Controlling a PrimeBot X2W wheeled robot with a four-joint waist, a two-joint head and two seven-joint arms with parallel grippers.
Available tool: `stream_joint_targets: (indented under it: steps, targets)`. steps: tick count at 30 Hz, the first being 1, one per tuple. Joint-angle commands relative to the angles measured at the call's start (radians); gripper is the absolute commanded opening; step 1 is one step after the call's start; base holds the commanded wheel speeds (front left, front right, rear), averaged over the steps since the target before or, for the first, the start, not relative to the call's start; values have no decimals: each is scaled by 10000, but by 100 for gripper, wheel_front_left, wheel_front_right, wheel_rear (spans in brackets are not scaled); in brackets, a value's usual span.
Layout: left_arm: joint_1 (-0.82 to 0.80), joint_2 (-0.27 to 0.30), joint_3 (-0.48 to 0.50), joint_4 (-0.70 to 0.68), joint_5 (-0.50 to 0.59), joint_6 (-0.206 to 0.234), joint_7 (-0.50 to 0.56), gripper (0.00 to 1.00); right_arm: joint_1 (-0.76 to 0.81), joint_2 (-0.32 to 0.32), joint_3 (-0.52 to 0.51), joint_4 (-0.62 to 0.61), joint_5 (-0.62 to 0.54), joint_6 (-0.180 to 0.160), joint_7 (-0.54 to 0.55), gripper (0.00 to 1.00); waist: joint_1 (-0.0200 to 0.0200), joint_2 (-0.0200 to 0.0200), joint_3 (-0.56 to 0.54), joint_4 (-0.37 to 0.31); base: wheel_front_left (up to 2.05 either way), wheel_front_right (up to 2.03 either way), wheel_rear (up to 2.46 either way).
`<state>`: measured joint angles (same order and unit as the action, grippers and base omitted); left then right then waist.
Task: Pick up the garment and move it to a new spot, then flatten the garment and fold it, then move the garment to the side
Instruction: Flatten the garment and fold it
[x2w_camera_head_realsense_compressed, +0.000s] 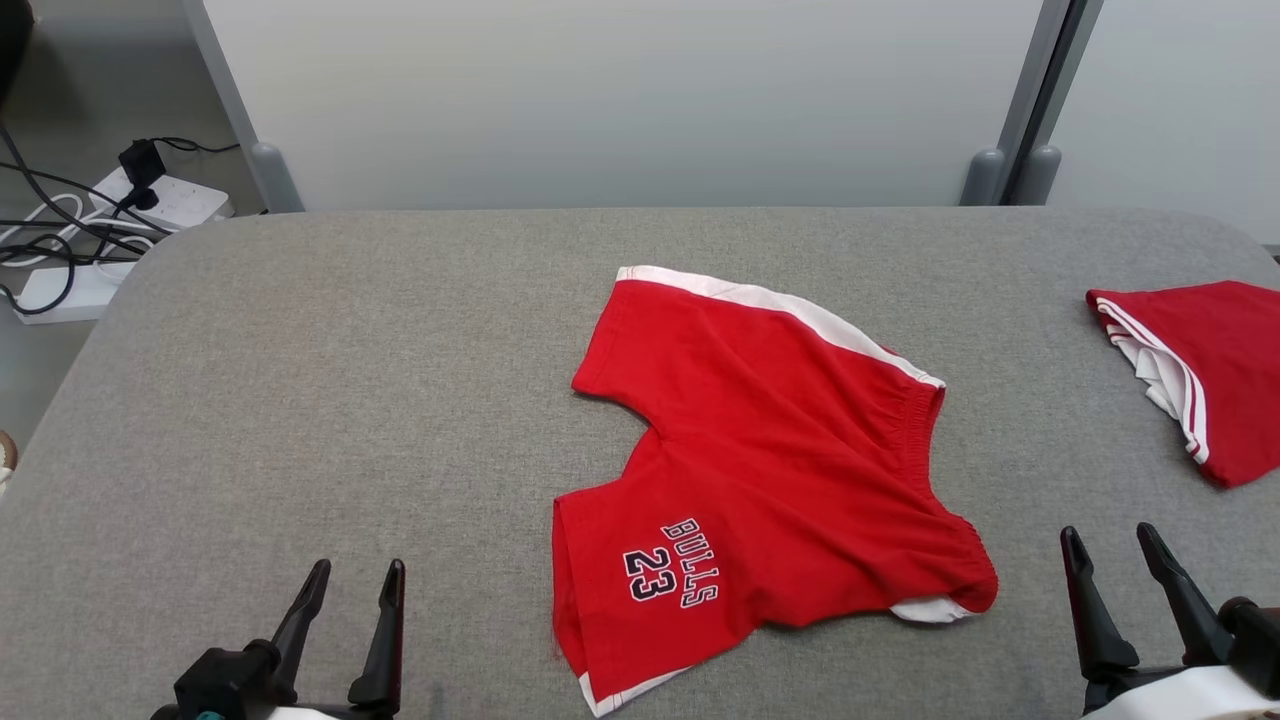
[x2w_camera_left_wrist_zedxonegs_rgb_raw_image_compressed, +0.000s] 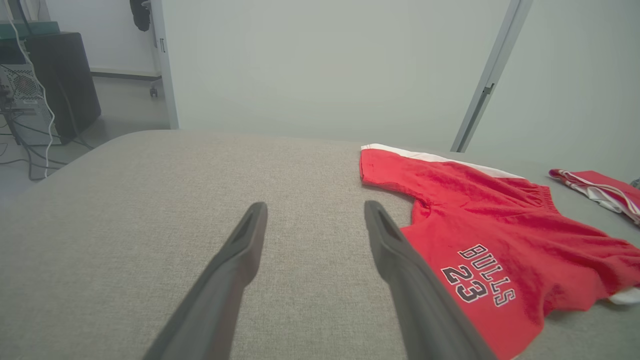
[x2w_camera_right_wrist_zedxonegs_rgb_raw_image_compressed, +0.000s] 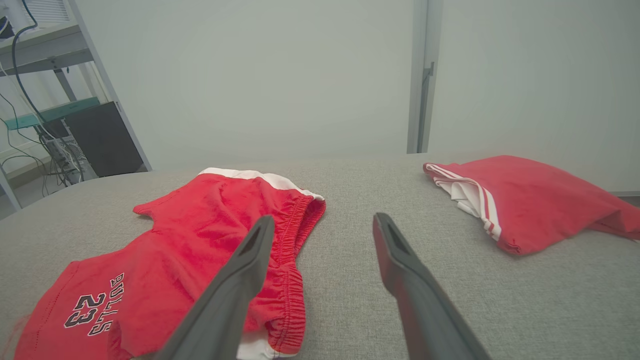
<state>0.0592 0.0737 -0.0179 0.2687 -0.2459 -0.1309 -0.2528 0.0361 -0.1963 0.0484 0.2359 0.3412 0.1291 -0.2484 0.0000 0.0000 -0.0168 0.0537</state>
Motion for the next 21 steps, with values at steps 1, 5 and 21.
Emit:
stream_joint_targets:
  steps: [1,5,21]
  targets:
    - [-182,30,339,-307,117,2,-90,100,-102,-218,241,-218,-65,16,-133,100,0,0,9,-1,0,0,0]
    - [-166,28,324,-328,149,2,-90,100,-94,-218,226,-199,-83,16,-133,100,0,0,18,9,0,0,0]
    - [-241,89,-143,-130,-58,2,-90,100,-459,-918,2469,1945,1333,16,-106,100,0,0,153,194,0,0,0]
